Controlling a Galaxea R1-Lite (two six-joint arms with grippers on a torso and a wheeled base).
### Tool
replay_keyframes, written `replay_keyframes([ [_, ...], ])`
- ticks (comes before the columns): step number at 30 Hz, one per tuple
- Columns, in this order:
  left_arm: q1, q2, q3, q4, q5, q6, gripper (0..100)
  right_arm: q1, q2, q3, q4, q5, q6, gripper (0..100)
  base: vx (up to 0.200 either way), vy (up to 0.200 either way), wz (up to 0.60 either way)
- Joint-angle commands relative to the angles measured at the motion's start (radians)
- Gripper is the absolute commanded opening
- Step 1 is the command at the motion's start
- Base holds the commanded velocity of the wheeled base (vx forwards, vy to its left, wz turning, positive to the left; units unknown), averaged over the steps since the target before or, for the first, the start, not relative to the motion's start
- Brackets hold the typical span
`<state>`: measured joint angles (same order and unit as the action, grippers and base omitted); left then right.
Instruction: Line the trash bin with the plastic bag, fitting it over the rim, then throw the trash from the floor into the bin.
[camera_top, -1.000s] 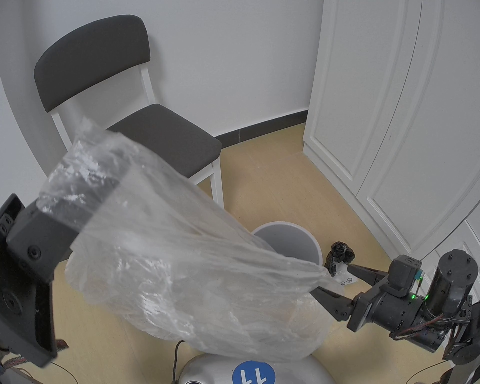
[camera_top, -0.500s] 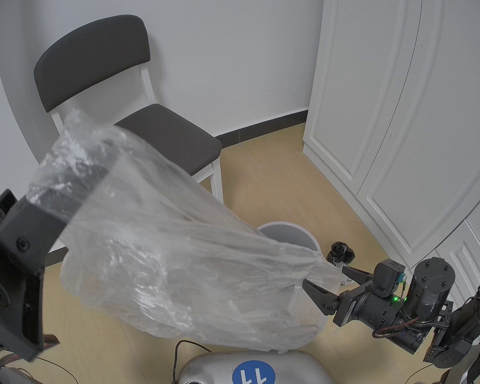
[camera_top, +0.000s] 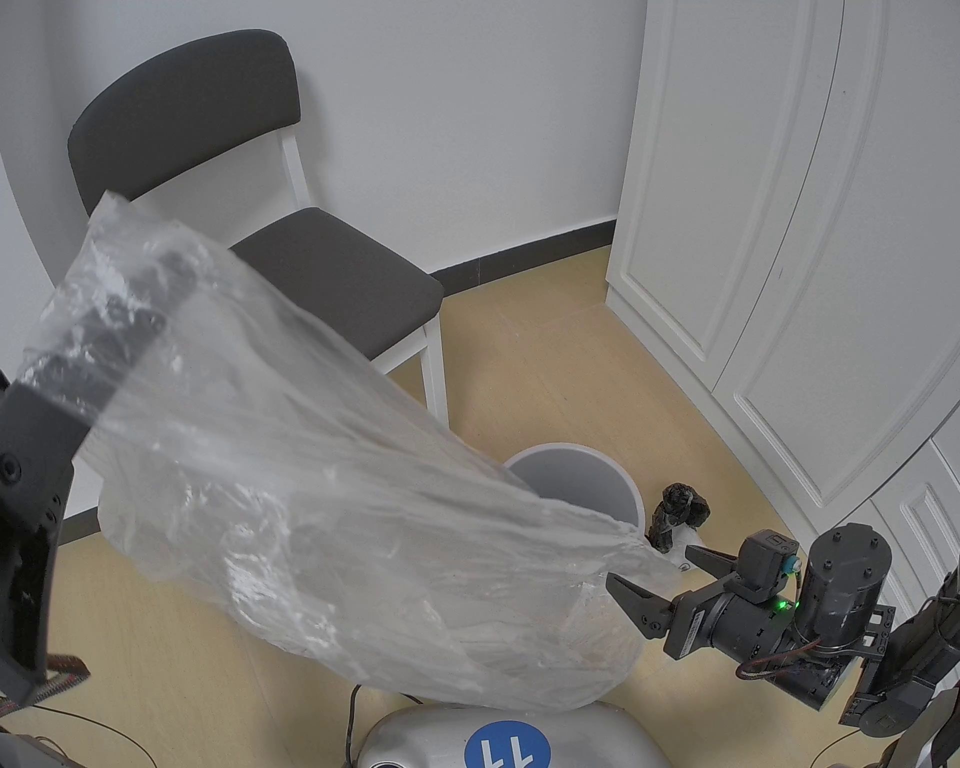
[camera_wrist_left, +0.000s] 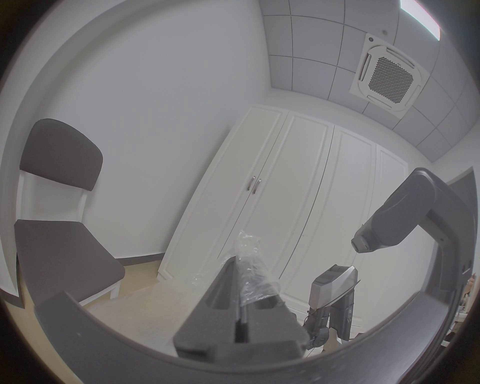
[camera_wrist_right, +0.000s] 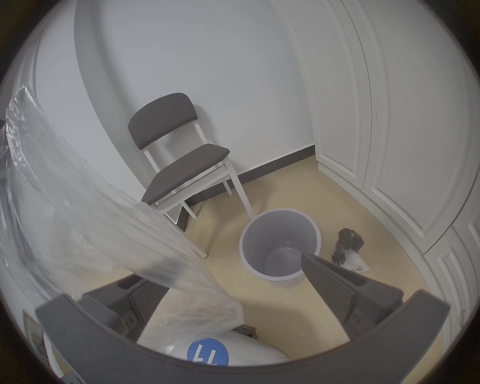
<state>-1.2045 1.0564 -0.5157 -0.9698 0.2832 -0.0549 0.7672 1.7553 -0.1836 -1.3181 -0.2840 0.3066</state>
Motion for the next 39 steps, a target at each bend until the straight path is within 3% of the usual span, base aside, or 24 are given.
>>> replay_keyframes([
  [1, 0.000, -0.004, -0.001, -0.001, -0.001, 0.000, 0, 0.000, 0.003, 0.001, 0.002, -0.001, -0.003, 100, 0.000, 0.000, 0.00],
  [24, 0.000, -0.064, 0.010, 0.000, -0.009, 0.040, 0, -0.052, 0.013, 0.019, -0.003, -0.010, -0.060, 100, 0.000, 0.000, 0.00],
  [39, 0.000, -0.052, 0.017, 0.000, -0.009, 0.036, 0, -0.037, -0.050, 0.026, -0.013, -0.006, -0.092, 100, 0.000, 0.000, 0.00],
])
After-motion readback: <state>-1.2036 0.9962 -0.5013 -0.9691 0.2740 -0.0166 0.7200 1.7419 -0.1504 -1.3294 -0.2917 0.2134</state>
